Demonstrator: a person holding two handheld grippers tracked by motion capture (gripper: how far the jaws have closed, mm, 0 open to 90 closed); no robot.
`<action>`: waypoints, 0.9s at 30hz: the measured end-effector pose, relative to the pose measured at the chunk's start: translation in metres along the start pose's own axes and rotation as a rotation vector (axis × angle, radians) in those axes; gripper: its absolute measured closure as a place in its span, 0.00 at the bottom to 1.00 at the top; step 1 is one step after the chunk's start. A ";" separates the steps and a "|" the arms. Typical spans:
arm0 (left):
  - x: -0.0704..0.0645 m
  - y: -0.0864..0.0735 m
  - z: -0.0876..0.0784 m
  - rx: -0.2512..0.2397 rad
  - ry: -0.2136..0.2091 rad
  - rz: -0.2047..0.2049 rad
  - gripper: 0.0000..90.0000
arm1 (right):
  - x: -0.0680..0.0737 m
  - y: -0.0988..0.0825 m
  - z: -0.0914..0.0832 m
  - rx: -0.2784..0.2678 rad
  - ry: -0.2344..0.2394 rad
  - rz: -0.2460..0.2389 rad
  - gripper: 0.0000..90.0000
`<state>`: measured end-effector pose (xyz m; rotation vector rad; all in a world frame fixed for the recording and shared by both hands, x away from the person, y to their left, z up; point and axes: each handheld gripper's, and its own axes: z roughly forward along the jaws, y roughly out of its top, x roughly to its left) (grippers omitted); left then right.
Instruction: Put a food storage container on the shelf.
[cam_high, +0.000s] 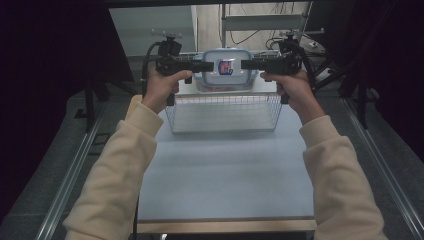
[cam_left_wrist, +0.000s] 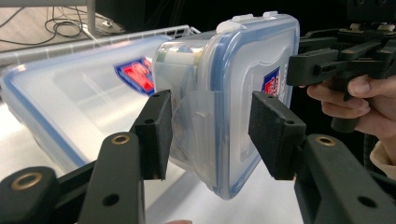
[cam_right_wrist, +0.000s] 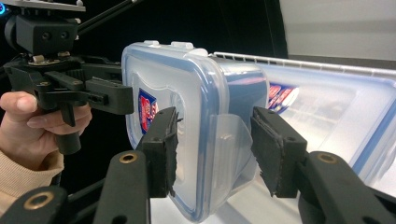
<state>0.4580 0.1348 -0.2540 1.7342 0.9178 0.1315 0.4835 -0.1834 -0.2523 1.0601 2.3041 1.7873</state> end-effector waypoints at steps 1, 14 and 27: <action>0.001 0.003 0.001 0.000 0.000 0.000 0.57 | -0.003 0.005 0.001 0.003 0.002 0.008 0.58; 0.035 0.019 0.020 0.005 -0.018 -0.086 0.56 | -0.034 0.032 0.021 0.032 0.005 0.053 0.58; 0.048 0.018 0.037 -0.021 0.014 -0.205 0.50 | -0.051 0.032 0.040 0.043 -0.036 0.150 0.51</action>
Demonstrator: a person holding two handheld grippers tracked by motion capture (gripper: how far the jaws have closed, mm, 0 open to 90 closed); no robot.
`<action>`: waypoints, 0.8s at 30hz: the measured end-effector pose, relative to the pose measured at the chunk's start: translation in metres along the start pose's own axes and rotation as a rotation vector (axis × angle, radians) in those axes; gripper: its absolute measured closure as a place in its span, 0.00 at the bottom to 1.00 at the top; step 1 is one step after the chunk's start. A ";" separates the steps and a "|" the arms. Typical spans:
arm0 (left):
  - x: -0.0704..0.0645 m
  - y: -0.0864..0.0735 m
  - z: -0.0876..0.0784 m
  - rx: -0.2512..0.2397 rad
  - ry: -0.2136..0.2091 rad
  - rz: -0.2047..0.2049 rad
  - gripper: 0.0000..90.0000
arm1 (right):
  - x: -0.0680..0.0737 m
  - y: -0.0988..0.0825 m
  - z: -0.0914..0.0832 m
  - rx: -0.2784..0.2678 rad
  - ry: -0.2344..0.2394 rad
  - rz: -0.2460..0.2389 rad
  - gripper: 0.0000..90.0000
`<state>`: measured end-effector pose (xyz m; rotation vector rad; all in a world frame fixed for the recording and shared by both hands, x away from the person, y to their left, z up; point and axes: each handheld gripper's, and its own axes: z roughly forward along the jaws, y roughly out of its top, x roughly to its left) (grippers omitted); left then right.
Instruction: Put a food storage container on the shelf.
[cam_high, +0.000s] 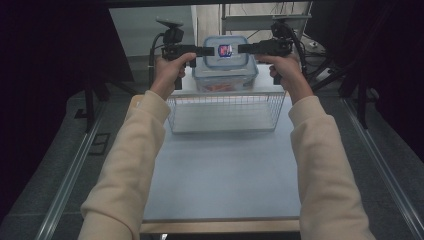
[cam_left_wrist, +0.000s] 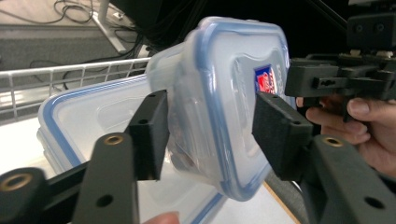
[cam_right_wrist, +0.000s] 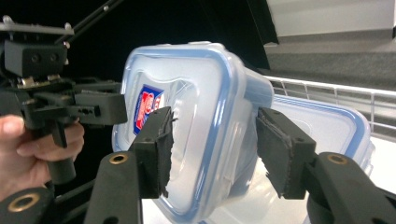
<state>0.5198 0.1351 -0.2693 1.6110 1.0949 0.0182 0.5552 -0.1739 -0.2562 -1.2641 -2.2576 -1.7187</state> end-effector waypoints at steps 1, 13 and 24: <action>0.001 0.000 0.001 -0.006 -0.002 -0.014 0.48 | -0.002 -0.001 0.001 -0.002 0.001 0.017 0.51; 0.010 -0.001 0.008 -0.016 -0.026 -0.037 0.40 | -0.015 -0.003 0.004 -0.059 -0.028 0.088 0.48; 0.004 -0.013 -0.011 -0.058 -0.006 -0.011 0.32 | -0.007 -0.019 -0.025 -0.120 -0.096 0.028 0.60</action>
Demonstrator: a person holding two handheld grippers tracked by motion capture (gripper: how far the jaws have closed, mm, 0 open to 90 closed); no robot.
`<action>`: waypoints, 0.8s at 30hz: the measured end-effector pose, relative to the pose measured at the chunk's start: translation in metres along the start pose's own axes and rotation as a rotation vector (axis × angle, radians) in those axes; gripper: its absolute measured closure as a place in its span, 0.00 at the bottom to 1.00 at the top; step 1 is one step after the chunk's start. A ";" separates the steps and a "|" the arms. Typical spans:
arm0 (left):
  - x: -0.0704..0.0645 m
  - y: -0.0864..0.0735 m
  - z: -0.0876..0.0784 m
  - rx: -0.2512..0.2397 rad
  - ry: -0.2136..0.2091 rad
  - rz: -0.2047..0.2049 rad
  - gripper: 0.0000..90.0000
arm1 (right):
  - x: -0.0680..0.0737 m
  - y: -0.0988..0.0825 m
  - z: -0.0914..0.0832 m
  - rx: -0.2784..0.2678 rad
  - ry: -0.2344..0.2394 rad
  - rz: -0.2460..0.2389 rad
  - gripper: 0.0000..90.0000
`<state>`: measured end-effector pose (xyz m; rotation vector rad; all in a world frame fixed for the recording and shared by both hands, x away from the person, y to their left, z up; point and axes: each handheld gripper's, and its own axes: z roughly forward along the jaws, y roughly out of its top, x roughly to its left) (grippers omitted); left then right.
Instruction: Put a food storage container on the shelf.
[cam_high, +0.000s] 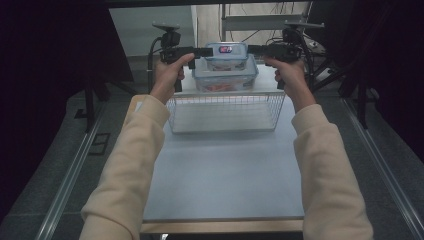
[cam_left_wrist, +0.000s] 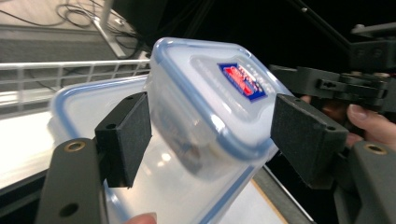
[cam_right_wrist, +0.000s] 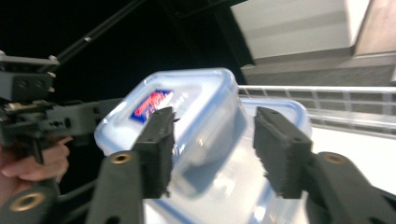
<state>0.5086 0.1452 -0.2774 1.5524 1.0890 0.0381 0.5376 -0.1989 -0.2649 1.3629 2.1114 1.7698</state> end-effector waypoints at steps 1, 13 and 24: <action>-0.001 -0.003 -0.005 -0.002 0.004 0.012 0.32 | 0.002 -0.003 -0.005 -0.003 -0.015 -0.007 0.67; -0.003 -0.021 -0.028 0.014 0.013 0.035 0.33 | 0.030 -0.032 0.003 0.140 0.027 -0.182 0.99; -0.005 -0.024 -0.030 0.020 0.012 0.049 0.32 | 0.028 -0.031 0.012 0.137 0.017 -0.174 0.99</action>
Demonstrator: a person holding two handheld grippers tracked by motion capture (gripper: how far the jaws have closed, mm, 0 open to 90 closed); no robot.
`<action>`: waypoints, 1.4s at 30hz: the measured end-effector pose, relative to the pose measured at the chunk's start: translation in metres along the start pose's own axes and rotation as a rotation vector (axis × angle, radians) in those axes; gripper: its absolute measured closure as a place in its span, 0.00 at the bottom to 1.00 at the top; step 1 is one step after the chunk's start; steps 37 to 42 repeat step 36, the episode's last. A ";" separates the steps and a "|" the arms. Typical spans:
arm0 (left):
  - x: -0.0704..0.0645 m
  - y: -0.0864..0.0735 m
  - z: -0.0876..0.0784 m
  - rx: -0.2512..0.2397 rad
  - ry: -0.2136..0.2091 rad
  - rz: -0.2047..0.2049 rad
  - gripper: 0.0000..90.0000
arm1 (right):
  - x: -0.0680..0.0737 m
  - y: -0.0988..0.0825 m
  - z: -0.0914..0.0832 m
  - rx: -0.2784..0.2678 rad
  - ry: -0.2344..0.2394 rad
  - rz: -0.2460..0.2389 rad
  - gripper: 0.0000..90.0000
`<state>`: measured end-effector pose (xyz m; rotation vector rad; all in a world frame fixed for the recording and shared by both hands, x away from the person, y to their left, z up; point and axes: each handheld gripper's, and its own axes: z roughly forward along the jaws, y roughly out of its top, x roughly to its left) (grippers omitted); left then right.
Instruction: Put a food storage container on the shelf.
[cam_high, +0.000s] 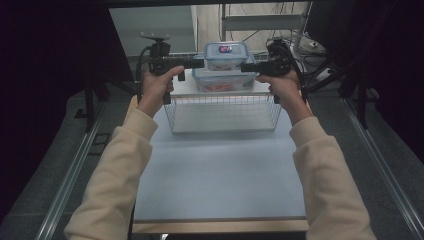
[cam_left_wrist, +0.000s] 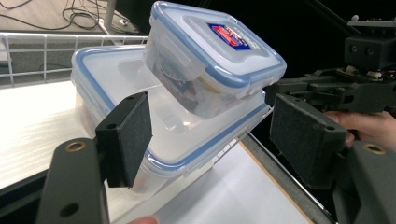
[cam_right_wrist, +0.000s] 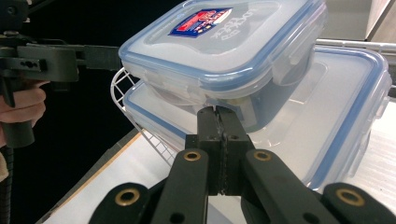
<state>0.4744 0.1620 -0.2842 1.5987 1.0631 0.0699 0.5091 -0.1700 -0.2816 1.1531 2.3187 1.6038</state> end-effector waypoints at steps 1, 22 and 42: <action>0.000 0.000 0.000 0.003 0.002 0.003 0.32 | 0.000 0.000 0.001 0.002 0.002 -0.003 0.99; -0.011 -0.097 -0.051 0.002 -0.014 0.067 0.32 | 0.005 -0.084 -0.065 -0.075 0.063 -0.044 0.97; -0.003 -0.188 -0.042 0.082 0.003 0.107 0.28 | -0.007 -0.196 -0.067 -0.030 0.038 0.008 0.33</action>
